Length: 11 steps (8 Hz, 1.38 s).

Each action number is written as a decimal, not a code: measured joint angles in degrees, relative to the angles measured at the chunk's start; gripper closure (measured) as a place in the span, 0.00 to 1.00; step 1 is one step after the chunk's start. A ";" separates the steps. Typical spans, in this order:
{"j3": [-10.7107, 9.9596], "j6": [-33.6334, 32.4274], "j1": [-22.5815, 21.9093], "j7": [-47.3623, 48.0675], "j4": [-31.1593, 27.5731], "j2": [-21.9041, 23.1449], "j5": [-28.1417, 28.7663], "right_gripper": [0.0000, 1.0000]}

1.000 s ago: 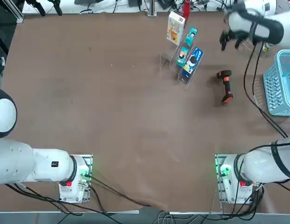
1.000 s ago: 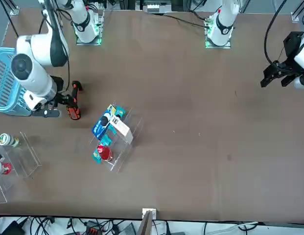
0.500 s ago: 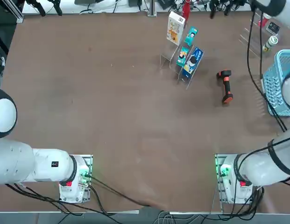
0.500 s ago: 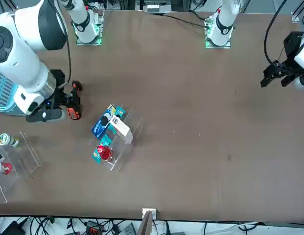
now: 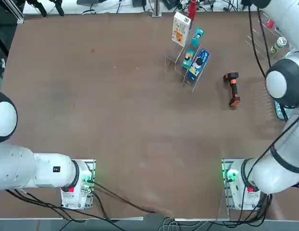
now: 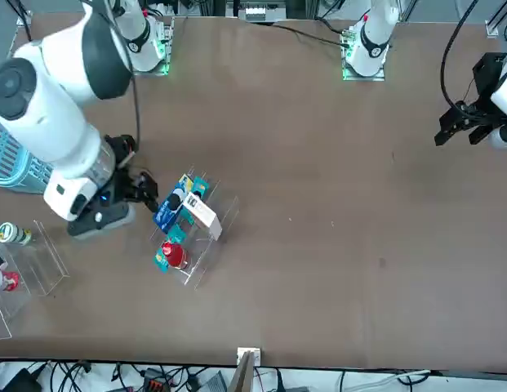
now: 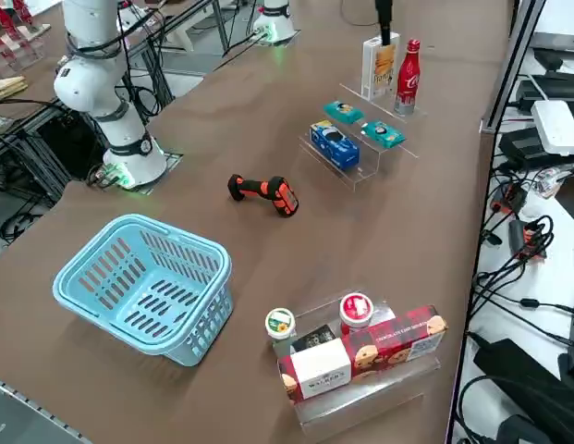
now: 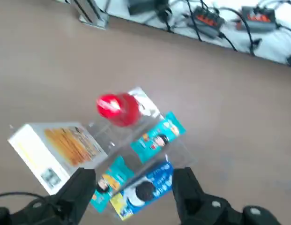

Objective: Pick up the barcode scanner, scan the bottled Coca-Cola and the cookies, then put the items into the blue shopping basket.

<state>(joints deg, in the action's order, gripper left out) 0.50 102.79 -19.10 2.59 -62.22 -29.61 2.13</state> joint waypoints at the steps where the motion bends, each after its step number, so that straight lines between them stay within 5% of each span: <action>1: 0.10 1.65 -0.46 -0.16 1.54 -1.71 0.01 0.00; 11: 0.94 11.30 -0.53 -0.69 2.73 -8.05 0.03 0.04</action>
<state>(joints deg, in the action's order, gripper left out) 1.44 114.10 -19.63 1.90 -59.50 -37.66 2.16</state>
